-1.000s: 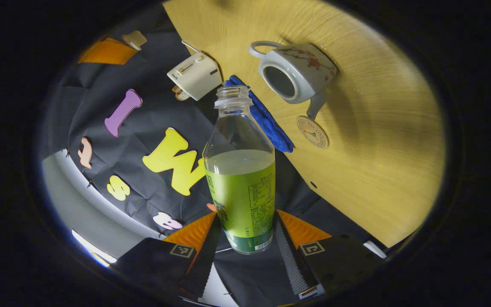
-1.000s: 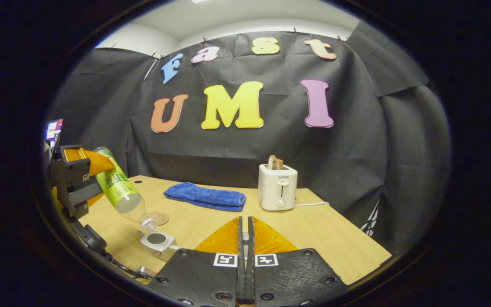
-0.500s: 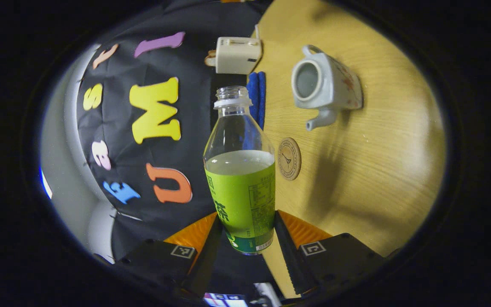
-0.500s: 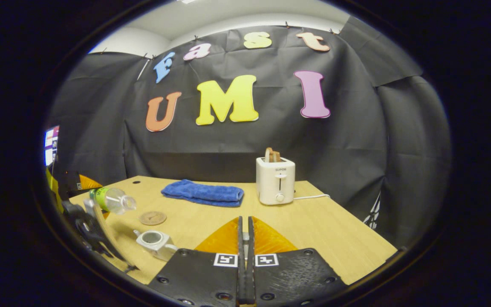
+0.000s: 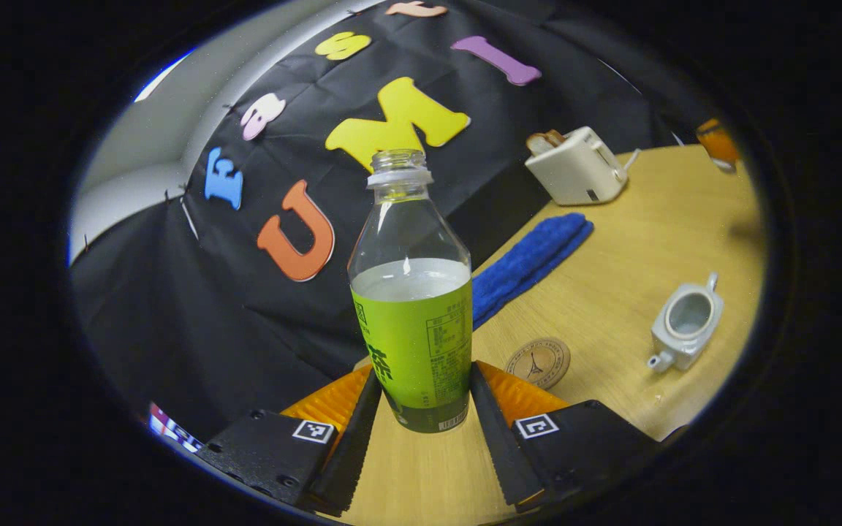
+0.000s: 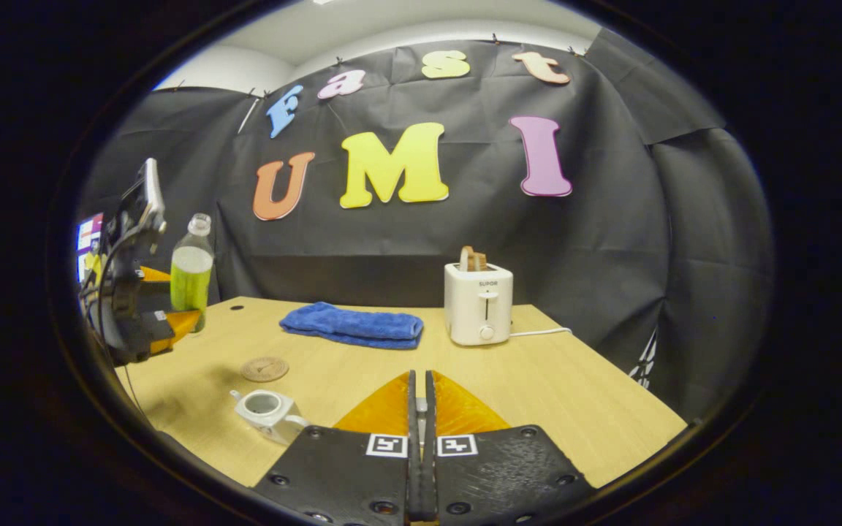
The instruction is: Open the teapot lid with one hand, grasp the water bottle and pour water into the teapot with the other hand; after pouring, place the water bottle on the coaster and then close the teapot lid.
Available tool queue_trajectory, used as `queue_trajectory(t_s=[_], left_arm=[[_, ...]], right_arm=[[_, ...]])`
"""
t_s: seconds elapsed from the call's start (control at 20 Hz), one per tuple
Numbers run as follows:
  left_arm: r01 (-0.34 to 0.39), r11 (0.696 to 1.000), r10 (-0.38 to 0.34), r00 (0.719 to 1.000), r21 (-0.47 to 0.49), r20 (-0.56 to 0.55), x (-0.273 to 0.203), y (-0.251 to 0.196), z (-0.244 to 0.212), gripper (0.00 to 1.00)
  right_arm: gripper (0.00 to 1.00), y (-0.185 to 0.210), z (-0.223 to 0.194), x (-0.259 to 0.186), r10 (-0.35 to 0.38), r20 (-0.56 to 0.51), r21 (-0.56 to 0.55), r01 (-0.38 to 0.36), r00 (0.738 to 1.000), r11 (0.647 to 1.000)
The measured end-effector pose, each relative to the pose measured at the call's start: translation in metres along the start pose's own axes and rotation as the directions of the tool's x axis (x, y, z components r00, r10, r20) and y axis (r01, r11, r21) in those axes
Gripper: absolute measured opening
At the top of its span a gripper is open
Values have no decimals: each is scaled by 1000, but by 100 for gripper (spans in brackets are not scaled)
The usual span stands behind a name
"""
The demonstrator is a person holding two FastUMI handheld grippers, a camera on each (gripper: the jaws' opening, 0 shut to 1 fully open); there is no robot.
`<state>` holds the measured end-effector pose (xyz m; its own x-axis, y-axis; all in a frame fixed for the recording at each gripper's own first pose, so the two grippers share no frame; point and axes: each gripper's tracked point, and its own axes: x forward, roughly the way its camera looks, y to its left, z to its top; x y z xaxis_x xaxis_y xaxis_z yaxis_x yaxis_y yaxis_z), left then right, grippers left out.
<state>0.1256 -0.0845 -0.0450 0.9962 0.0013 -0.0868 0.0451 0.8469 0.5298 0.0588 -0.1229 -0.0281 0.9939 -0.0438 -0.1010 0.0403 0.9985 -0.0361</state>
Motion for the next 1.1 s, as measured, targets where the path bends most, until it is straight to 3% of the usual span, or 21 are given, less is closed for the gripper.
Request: queue_trajectory(t_s=[0.05, 0.15, 0.25, 0.55, 0.8, 0.9, 1.1], left_arm=[[20, 995, -20, 1000, -103, 5, 5, -3, 0, 75], [89, 950, -78, 996, -299, 48, 15, -8, 11, 75], [141, 906, -123, 990, -399, 69, 27, -21, 19, 75], [144, 891, -163, 987, -430, -8, 71, -35, 23, 76], [192, 847, -241, 970, -495, -38, 89, -71, 10, 76], [165, 853, -241, 966, -495, -93, 93, -75, -6, 76], [184, 861, -246, 967, -474, -72, 85, -82, -6, 77]], right_arm=[[0, 3, 1, -1, 6, 3, -4, -6, 1000, 1000], [0, 5, 0, -2, 15, 6, -14, -15, 1000, 1000], [0, 5, 0, -1, 15, 6, -17, -15, 1000, 1000], [0, 1, -5, 4, 8, -2, -17, -8, 1000, 1000], [0, -2, -13, 8, 2, -21, -19, -3, 1000, 1000], [0, -1, -16, 12, 3, -27, -18, -3, 1000, 1000], [0, -1, -25, 17, 3, -47, -10, -3, 999, 1000]])
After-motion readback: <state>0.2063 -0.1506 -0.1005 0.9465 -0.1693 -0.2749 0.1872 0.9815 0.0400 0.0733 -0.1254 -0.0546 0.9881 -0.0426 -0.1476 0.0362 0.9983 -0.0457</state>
